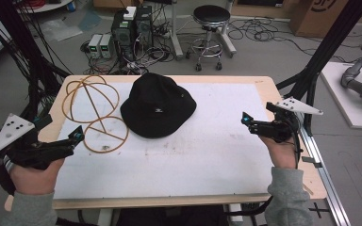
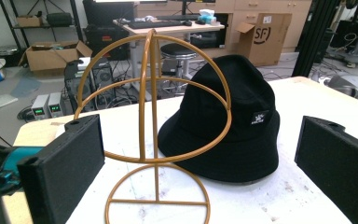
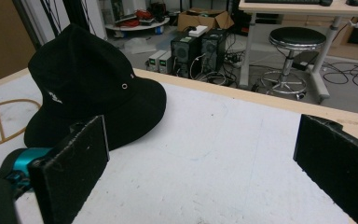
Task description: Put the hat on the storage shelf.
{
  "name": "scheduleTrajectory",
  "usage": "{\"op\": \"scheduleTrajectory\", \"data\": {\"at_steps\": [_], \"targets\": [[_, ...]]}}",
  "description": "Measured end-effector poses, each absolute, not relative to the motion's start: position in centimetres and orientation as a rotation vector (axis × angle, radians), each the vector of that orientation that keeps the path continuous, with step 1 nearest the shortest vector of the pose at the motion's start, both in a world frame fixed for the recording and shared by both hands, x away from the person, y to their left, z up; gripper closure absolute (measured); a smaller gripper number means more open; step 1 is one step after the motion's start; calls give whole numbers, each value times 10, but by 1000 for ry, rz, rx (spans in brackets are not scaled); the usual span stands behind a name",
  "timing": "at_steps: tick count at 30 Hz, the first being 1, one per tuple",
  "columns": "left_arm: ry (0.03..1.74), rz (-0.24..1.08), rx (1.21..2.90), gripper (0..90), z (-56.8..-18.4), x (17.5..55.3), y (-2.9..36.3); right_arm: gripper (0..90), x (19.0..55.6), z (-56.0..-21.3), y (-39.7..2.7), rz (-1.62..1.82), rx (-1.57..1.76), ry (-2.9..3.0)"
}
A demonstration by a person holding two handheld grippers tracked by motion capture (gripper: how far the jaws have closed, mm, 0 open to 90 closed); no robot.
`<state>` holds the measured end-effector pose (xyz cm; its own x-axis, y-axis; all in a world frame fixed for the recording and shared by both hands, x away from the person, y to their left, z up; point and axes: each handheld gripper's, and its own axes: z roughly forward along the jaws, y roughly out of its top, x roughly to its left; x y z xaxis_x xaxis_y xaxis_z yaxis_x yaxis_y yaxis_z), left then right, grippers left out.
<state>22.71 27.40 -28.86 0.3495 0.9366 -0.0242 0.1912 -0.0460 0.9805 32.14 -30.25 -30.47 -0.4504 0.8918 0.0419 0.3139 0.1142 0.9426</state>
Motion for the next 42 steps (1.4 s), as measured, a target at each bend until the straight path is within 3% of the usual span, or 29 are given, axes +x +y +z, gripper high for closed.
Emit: {"op": "scheduleTrajectory", "data": {"at_steps": [24, 42], "targets": [[1061, 835, 1505, 17, -287, 224, 272, 28, 325, -297, -300, 1387, 1138, 1853], [1076, 838, 1514, 17, -292, 214, 275, 29, 370, -296, -277, 1574, 860, 2125]]}}
